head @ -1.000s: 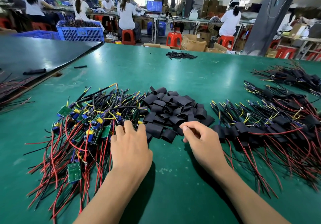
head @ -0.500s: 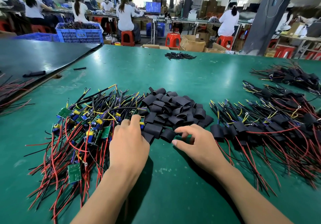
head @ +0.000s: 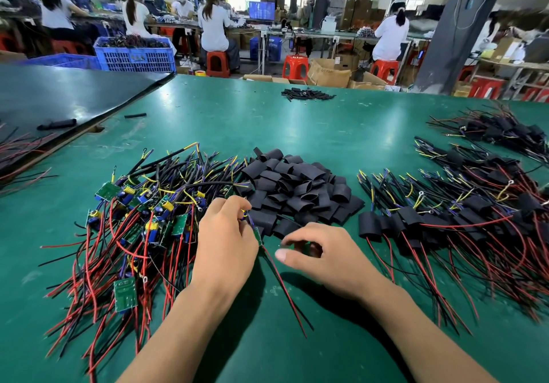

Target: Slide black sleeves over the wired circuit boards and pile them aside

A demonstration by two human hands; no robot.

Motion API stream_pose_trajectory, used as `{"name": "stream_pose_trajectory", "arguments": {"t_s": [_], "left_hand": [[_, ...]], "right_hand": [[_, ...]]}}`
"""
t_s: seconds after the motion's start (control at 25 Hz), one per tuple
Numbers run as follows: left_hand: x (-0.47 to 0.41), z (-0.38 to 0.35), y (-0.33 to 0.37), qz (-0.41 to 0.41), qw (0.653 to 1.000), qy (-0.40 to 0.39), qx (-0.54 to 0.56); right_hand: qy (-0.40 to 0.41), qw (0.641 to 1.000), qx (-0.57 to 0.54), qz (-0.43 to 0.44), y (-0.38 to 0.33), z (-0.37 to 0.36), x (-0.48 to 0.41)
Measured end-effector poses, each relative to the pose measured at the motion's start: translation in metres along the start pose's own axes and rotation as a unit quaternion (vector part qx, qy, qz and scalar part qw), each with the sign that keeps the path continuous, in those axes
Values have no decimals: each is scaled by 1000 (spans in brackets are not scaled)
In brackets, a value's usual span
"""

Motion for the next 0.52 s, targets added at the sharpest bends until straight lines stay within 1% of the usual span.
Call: {"name": "stream_pose_trajectory", "arguments": {"t_s": [0.08, 0.2, 0.28, 0.32, 0.4, 0.44, 0.48, 0.52], "left_hand": [[2, -3, 2, -10, 1000, -3, 18], [4, -4, 4, -5, 999, 3, 48], [5, -5, 5, 4, 998, 5, 60], [5, -5, 5, 10, 998, 6, 65], [6, -4, 3, 39, 996, 9, 85], [6, -5, 2, 59, 993, 5, 101], [7, -5, 1, 76, 991, -2, 110], [8, -7, 1, 86, 990, -12, 110]], "right_hand": [[-24, 1000, -2, 3, -4, -2, 1], [-39, 998, 47, 10, -7, -4, 1], [-16, 999, 50, 13, -8, -2, 0], [6, 1000, 24, 5, -7, 1, 0], [61, 992, -101, -37, 1, 10, -1], [86, 976, -193, -59, 5, 16, -2], [106, 947, -294, -73, 7, 22, -3], [118, 905, -401, -79, 9, 26, -4]]}}
Point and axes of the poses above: each hand's wrist, its own x-axis away from the middle knuckle, its own z-axis out of the back of the hand, y = z × x, the point moved 5 cm from there along -x, towards the middle knuckle, and after that the axes turned 2 degrees about z, right-handed, at the moved point
